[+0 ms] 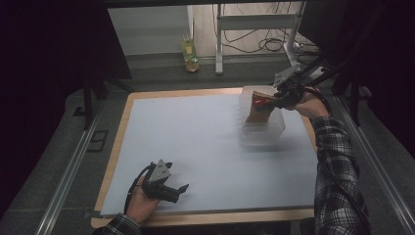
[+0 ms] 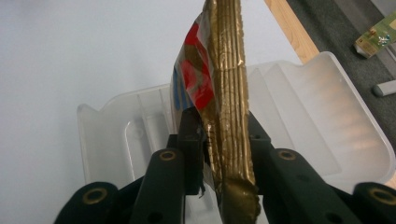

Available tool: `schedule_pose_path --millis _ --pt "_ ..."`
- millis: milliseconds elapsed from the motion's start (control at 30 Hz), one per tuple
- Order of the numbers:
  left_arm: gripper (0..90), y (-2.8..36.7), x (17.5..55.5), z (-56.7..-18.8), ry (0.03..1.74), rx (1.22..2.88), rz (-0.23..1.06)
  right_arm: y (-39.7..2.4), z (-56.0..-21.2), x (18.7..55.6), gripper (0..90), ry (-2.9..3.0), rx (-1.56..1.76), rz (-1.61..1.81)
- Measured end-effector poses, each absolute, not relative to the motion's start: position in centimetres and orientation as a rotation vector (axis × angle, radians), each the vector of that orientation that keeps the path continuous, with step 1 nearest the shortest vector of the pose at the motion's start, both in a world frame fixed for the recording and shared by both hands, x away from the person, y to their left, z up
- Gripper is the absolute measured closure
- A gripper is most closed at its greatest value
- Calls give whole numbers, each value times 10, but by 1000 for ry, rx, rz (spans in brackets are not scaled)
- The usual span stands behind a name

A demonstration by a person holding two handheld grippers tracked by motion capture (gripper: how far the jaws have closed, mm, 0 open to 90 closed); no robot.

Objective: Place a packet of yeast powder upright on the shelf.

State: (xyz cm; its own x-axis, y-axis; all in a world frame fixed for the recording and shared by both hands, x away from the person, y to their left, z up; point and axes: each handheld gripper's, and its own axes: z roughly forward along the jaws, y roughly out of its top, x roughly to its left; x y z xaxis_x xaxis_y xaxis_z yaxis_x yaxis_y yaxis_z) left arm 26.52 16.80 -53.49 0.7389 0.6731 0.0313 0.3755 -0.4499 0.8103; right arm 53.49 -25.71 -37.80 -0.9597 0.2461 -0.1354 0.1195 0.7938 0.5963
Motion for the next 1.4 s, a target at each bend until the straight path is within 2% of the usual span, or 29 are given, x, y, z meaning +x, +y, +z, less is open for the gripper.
schedule_pose_path --millis 500,633,1033,1400 --pt "36 167 265 -535 792 2087 445 -255 -367 521 433 2704 339 969" --pt "36 166 265 -535 787 2093 447 -254 -363 517 313 2695 381 1027" --pt "36 165 265 -535 783 2105 453 -256 -360 501 96 2640 451 1105" --pt "36 165 265 -535 781 2107 452 -255 -355 484 44 2593 479 1127"
